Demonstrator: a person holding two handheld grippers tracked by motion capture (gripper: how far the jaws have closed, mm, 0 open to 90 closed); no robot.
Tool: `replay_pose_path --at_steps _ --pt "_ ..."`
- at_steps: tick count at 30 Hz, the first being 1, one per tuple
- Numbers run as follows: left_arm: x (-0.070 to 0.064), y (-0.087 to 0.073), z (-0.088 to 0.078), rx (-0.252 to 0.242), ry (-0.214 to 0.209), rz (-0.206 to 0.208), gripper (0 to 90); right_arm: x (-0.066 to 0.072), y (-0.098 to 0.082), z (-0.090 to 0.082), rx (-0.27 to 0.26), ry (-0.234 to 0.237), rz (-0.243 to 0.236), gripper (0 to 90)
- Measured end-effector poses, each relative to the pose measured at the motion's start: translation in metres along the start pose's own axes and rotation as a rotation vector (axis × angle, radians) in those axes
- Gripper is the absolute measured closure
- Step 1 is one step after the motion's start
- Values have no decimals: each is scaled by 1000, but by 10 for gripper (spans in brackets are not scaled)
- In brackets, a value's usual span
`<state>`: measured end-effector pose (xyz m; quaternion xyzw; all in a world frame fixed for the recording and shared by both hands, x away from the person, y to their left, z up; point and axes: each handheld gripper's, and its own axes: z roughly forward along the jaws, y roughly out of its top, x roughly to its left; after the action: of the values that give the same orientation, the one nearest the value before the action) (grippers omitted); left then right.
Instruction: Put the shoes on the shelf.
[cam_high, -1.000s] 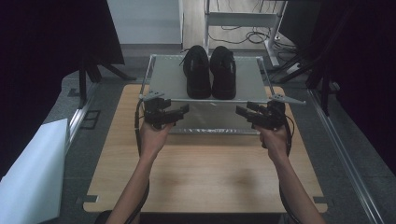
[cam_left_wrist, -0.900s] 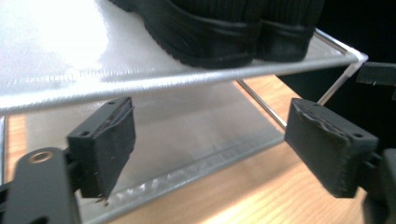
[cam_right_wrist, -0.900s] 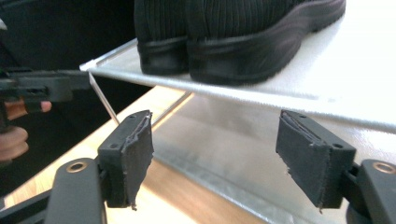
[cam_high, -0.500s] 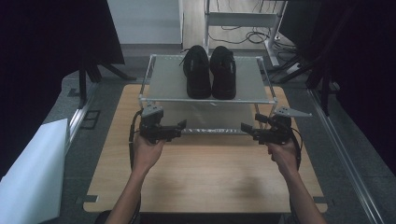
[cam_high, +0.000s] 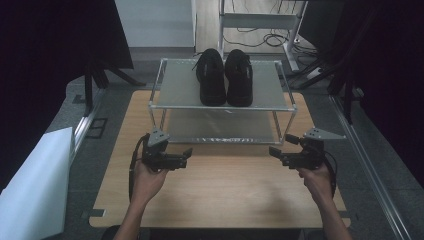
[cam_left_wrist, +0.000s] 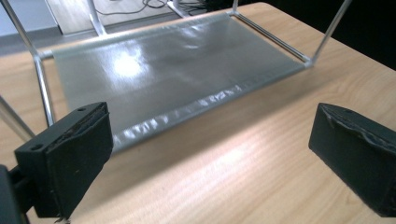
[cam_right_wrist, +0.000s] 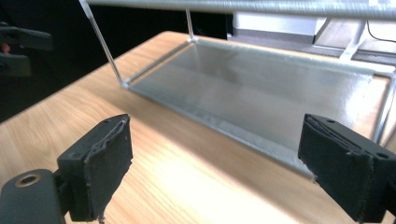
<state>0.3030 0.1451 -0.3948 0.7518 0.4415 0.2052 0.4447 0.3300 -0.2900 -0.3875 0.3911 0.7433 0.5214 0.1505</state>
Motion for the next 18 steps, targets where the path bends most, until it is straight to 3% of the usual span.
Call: replay_pose_path --at_steps 11,18 --pt "0 -44 -1 -10 -39 -17 0 0 -37 0 75 -29 -24 27" --pt "-7 -67 8 24 -33 21 0 3 -66 9 124 -28 -25 12"
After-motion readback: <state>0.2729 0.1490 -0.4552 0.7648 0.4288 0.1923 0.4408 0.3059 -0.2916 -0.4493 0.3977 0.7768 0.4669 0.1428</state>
